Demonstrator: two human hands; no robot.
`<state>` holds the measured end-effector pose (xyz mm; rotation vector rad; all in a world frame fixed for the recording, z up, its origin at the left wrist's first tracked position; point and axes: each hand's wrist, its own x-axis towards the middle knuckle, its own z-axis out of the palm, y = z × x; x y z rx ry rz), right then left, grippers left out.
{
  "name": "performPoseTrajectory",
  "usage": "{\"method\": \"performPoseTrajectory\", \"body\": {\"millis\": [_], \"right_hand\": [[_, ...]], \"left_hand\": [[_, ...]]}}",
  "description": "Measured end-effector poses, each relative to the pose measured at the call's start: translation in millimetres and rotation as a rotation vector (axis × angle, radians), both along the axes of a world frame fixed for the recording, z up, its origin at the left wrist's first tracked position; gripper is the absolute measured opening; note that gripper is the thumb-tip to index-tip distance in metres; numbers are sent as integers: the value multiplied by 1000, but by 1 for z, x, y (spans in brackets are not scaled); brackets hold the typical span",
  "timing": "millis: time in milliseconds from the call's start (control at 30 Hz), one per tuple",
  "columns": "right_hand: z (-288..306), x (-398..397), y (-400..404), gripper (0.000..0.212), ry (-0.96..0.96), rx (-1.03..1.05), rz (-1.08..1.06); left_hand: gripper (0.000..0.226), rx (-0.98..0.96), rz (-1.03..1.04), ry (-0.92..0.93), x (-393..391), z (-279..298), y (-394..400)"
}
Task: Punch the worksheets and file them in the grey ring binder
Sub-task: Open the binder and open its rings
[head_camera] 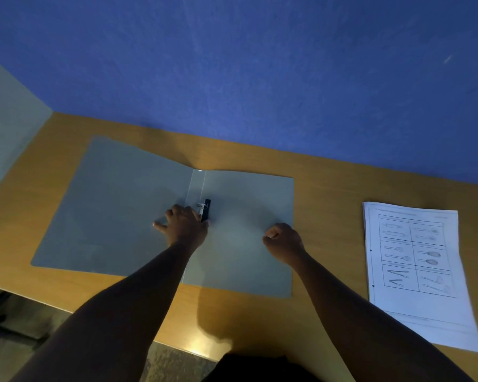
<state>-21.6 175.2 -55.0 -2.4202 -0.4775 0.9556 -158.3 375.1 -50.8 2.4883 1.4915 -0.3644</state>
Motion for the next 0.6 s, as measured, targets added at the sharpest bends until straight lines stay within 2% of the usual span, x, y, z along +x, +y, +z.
{"method": "performPoseTrajectory", "body": {"millis": [400,600], "right_hand": [[0,-1,-1,18,-29,4,12],[-2,-1,1,17,-36,5,18]], "left_hand": [[53,139,-131,113,13,6,-16],[48,149,-154,51,12,8,-14]]}}
